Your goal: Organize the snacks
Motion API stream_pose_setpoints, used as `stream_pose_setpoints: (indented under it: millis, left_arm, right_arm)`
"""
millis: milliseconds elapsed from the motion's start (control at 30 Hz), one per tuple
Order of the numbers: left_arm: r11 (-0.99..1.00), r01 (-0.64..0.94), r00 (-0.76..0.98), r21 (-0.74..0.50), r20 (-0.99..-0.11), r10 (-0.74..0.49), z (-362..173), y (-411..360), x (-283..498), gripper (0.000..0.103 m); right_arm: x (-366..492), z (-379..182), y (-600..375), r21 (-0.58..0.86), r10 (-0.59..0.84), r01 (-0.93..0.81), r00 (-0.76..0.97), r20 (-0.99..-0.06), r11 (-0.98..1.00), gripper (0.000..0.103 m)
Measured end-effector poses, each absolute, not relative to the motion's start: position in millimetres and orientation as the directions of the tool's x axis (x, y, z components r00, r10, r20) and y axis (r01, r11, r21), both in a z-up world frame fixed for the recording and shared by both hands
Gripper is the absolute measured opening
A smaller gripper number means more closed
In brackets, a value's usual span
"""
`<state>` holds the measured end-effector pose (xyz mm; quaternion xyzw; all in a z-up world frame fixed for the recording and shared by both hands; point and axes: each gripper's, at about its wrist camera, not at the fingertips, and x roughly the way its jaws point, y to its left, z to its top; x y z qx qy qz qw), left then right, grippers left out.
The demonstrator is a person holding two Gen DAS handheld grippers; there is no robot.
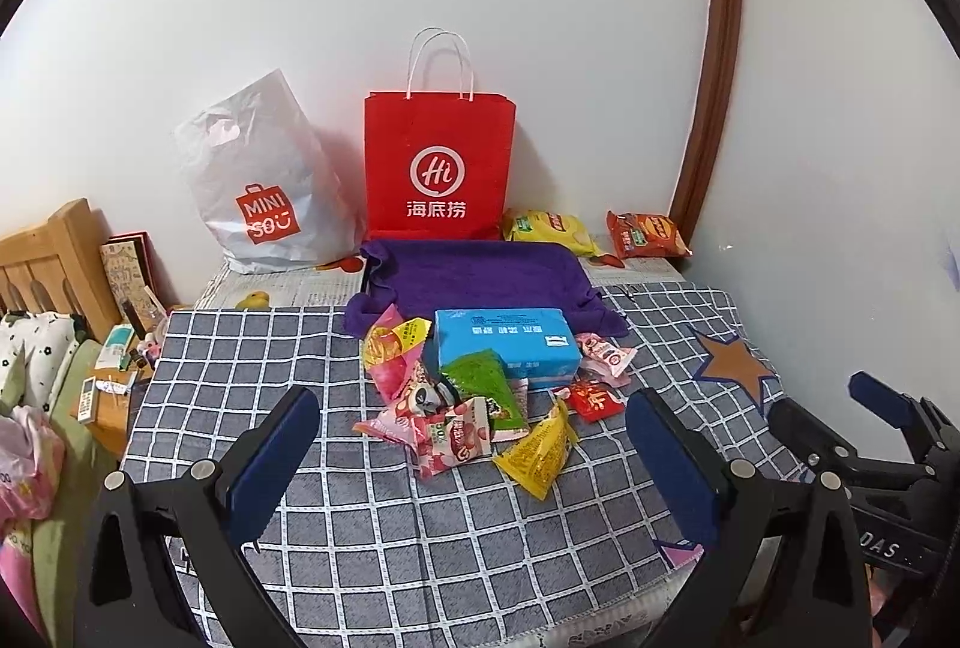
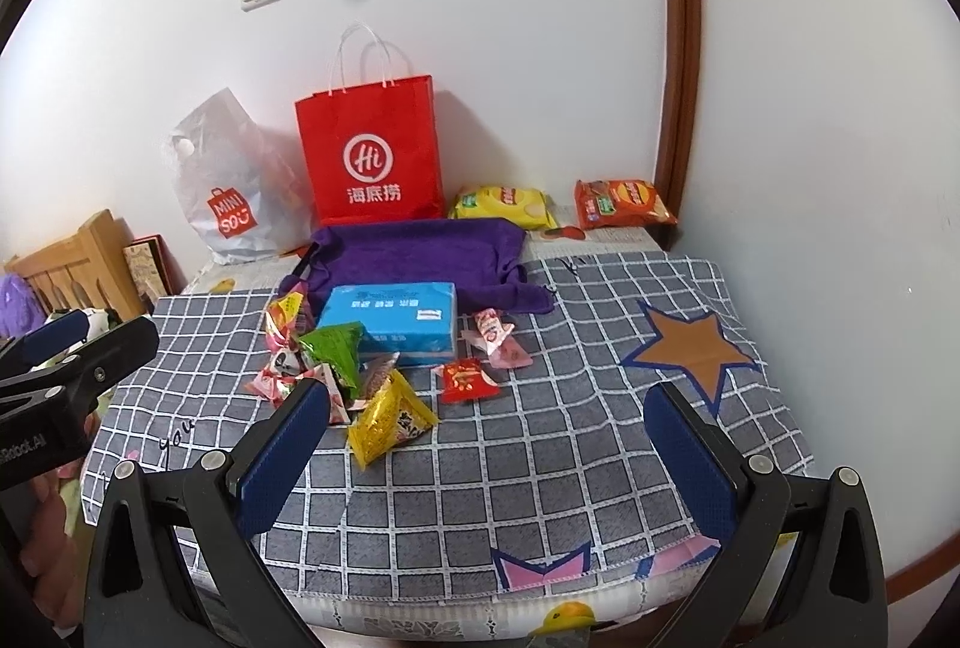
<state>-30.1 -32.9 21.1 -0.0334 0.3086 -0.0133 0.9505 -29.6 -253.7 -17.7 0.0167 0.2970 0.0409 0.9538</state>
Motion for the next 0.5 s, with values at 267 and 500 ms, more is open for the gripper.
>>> stream_pose_setpoints:
  millis: [267, 500]
  left_arm:
    - [0.997, -0.032, 0.807, -0.075, -0.59, -0.018, 14, -25, -26, 0.102]
    - [0.997, -0.016, 0.8, -0.079, -0.599, -0.035, 6, -25, -16, 0.102]
  right_arm:
    - [-29, -19, -250, 0.042, 0.092, -0.083, 0.832, -0.546, 0.996, 0.103]
    - [-31, -22, -247, 0.011, 0.068, -0.072, 0.864, -0.499, 0.997, 0.103]
